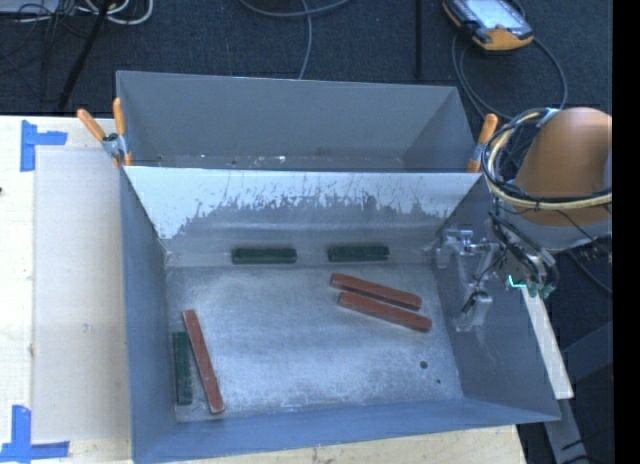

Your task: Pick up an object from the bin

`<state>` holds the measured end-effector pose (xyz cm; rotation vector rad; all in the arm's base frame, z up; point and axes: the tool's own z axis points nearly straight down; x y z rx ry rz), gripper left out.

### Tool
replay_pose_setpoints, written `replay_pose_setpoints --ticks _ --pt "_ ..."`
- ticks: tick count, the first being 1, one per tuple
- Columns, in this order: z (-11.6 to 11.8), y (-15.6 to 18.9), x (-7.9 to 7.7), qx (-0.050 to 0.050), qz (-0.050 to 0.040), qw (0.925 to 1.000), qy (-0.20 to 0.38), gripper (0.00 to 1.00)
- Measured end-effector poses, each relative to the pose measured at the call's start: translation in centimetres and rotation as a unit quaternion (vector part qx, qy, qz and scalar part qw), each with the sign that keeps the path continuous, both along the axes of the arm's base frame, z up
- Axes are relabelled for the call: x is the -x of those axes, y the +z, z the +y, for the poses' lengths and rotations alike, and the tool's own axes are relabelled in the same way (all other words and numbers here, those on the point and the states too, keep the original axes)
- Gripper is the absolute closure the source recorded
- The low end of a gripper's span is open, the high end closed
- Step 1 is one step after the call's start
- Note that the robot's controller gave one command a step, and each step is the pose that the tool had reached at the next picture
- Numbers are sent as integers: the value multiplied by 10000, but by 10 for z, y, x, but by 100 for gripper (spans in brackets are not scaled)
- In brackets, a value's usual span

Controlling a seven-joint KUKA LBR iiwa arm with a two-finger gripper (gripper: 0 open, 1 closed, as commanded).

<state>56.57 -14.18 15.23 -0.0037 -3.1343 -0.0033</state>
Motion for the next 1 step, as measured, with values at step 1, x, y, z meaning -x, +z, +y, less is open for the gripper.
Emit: replay_pose_setpoints --ticks 1 --pt "0 4 -2 8 -32 10000 14 0"
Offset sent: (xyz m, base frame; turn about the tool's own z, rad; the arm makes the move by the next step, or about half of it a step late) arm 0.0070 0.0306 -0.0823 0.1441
